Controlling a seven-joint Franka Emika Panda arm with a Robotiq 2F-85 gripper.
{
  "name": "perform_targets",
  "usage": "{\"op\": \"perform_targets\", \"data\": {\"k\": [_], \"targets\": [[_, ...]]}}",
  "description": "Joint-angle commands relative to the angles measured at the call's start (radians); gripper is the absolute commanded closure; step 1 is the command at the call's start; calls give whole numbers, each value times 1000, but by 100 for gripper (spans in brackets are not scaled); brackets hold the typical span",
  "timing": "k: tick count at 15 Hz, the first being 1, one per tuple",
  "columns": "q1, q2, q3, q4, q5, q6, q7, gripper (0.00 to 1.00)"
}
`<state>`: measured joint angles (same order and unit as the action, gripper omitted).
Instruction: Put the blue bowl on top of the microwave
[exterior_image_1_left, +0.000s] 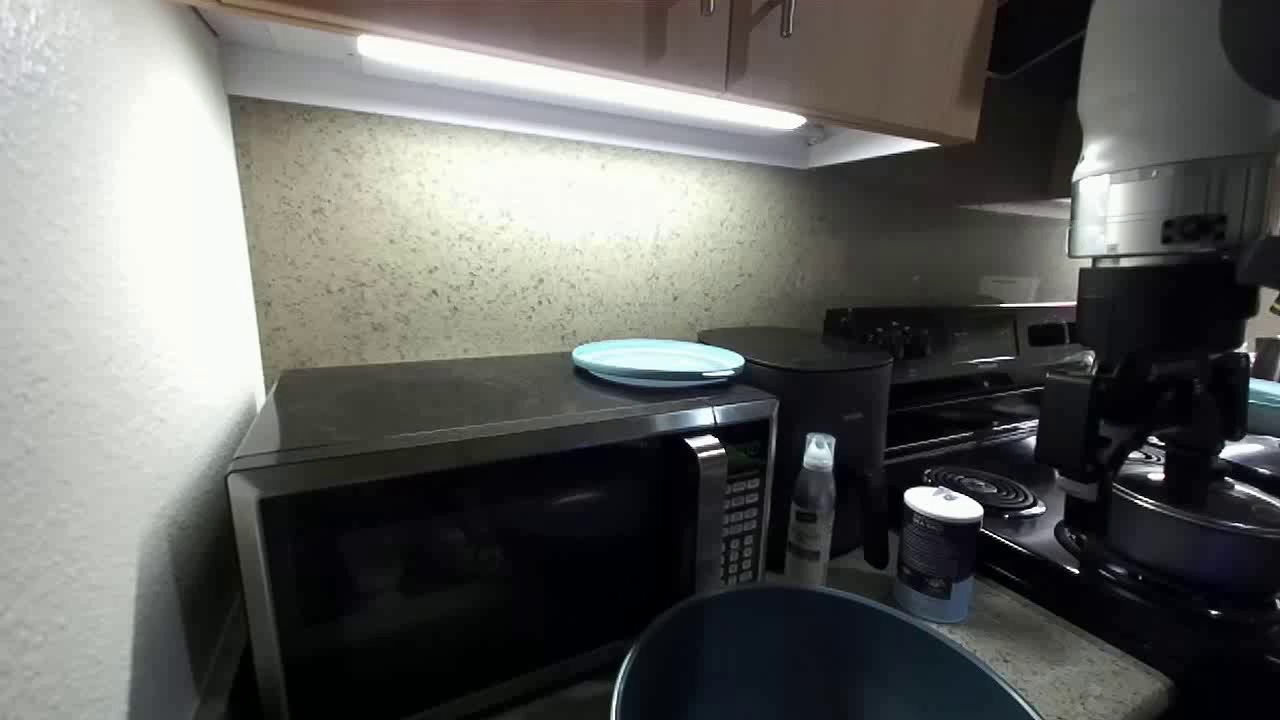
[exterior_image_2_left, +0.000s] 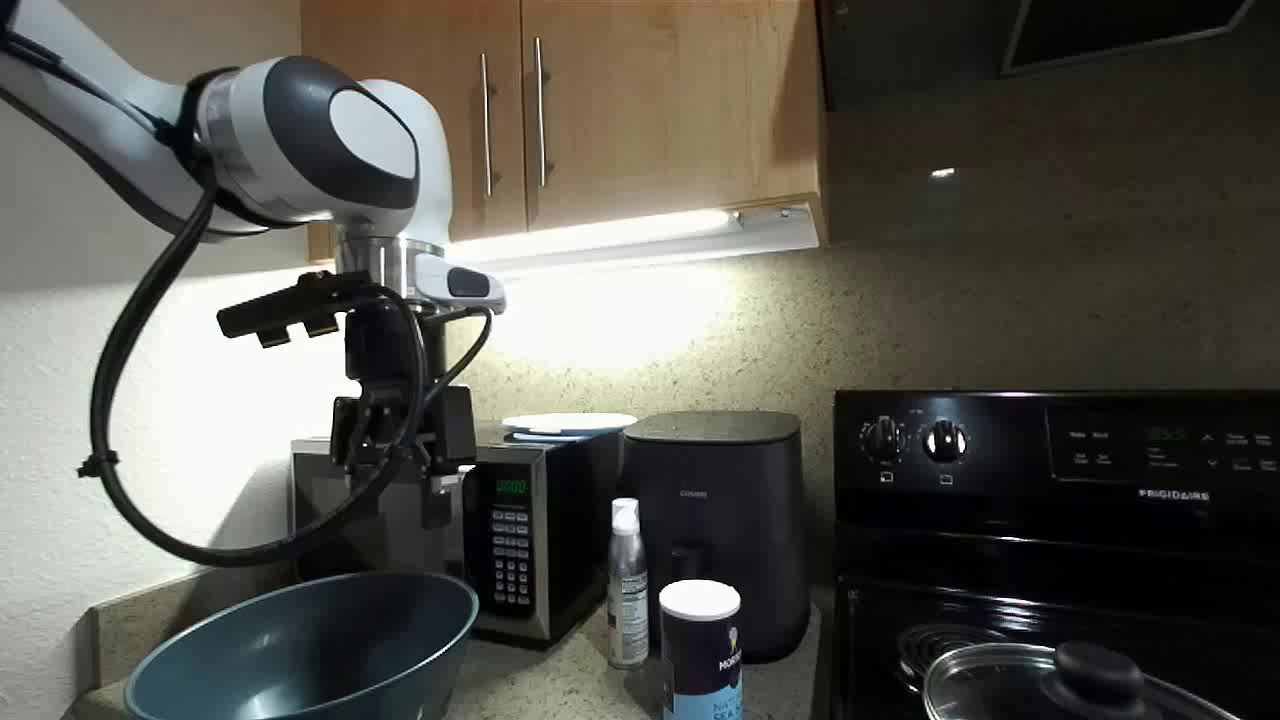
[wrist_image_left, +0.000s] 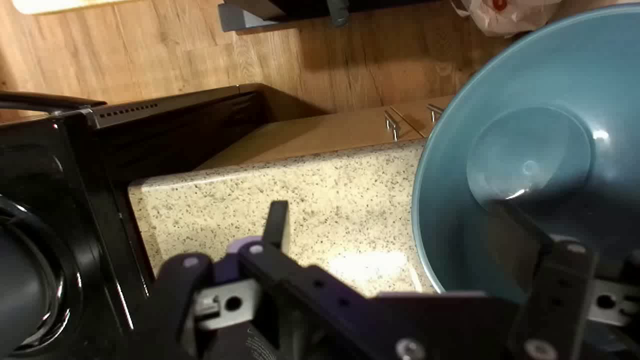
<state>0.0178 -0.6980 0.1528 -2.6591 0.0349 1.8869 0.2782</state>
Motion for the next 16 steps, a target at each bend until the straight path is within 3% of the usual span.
{"op": "perform_targets", "data": {"k": [1,10,16], "targets": [[3,1,-3,1,-2,-2,2,0],[-2,44,1,3,-6,18,7,0],[-14,235,-4,7,-30,201,2,0]]}}
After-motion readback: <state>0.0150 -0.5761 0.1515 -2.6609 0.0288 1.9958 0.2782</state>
